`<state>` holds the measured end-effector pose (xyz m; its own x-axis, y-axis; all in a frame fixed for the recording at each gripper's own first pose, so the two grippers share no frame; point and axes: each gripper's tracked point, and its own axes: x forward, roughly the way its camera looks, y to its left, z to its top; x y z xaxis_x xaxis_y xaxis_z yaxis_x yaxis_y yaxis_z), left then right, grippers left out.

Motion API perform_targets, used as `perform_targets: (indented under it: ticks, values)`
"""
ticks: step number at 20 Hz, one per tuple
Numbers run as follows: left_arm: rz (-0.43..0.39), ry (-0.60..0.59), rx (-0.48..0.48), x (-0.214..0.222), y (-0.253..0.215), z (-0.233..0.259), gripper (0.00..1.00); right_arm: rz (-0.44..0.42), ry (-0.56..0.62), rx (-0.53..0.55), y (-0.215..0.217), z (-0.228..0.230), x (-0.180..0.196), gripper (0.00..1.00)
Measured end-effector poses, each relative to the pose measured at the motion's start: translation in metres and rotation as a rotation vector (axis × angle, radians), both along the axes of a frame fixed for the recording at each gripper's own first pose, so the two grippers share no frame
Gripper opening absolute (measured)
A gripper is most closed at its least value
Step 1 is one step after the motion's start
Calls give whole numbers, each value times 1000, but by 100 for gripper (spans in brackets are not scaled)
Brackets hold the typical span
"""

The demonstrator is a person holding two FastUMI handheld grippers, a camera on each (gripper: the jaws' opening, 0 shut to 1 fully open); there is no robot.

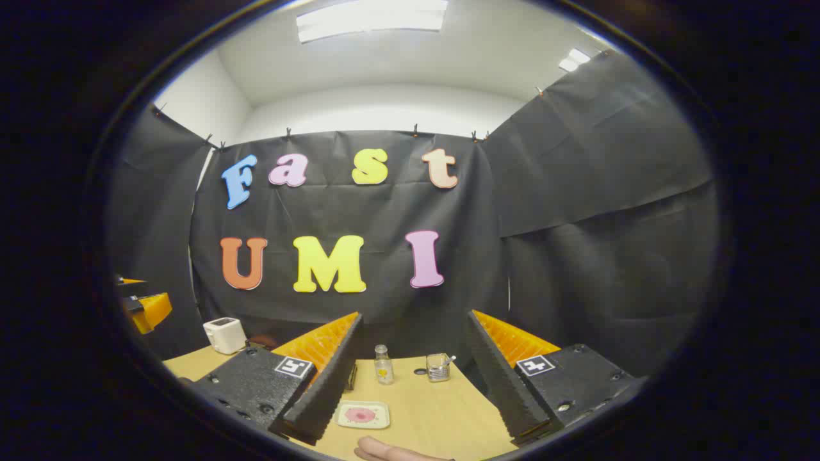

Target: Open the electric oven with the left hand, put the food in, and close the electric oven.

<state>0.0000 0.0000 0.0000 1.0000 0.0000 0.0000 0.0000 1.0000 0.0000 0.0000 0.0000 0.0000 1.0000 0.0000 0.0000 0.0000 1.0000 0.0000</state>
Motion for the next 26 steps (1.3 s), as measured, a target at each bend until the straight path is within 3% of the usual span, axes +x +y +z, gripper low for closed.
perform_targets:
  ticks: [4, 13, 14, 15, 19, 22, 23, 26]
  values:
    - [-2, -5, -2, 4, -1, -2, 96, 18, 3, 12, -4, -4, 6, 96]
    - [-39, -11, -14, 35, 3, -21, 96, 11, -16, 28, -14, -21, 46, 96]
    - [-35, -15, -22, 43, 4, -25, 96, 21, -17, 33, -12, -23, 54, 100]
    - [-33, -17, -34, 52, 4, -30, 96, 33, -16, 38, -8, -25, 61, 96]
    - [-45, 56, -65, 107, 2, -63, 96, 59, 23, 69, -5, -51, 97, 100]
    - [-48, 112, -88, 160, -3, -85, 96, 73, 49, 88, -4, -67, 119, 96]
    - [-70, 141, -106, 178, -11, -96, 96, 73, 57, 86, -6, -72, 125, 100]
    - [-126, 256, -99, 226, -29, -135, 96, 67, 77, 64, -14, -80, 137, 96]
